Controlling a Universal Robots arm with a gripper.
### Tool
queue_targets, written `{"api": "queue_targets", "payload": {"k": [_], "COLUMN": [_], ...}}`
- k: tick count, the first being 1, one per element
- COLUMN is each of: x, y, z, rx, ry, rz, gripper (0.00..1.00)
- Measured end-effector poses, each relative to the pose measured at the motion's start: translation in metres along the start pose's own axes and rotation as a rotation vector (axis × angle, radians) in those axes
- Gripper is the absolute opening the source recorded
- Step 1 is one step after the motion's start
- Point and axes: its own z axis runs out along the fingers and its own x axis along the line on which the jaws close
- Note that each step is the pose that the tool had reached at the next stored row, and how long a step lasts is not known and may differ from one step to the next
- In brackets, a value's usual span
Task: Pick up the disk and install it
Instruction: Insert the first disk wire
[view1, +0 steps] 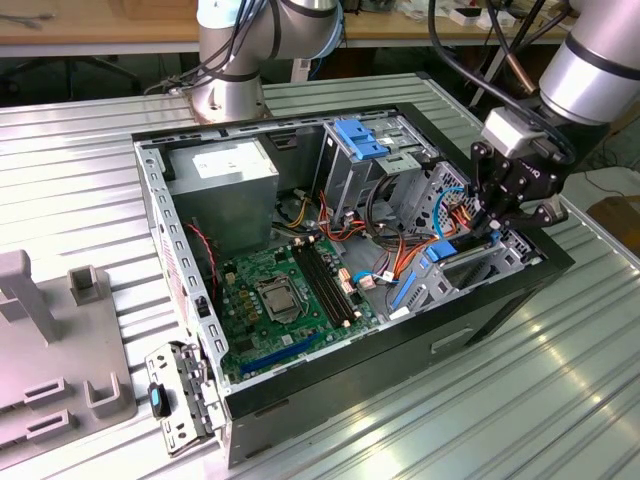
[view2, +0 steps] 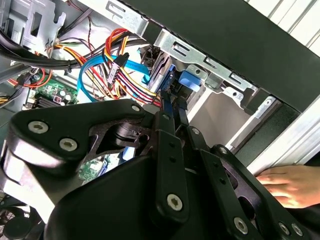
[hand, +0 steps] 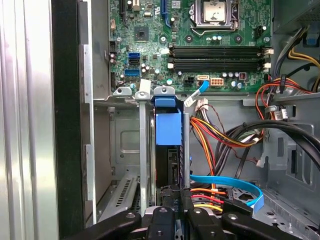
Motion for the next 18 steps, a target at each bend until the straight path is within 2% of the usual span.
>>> {"api": "queue_targets", "payload": {"k": [5, 9, 18], "x": [0.0, 0.0, -0.001], "y": [0.0, -0.0001, -0.0001], "z": [0.0001, -0.0032, -0.0028], "rx": [0.0, -0.0003, -0.0003], "ry": [-0.0003, -0.0003, -0.0001], "rz": [0.0, 0.0, 0.007], "gripper": [0.17, 0.17, 0.17]}}
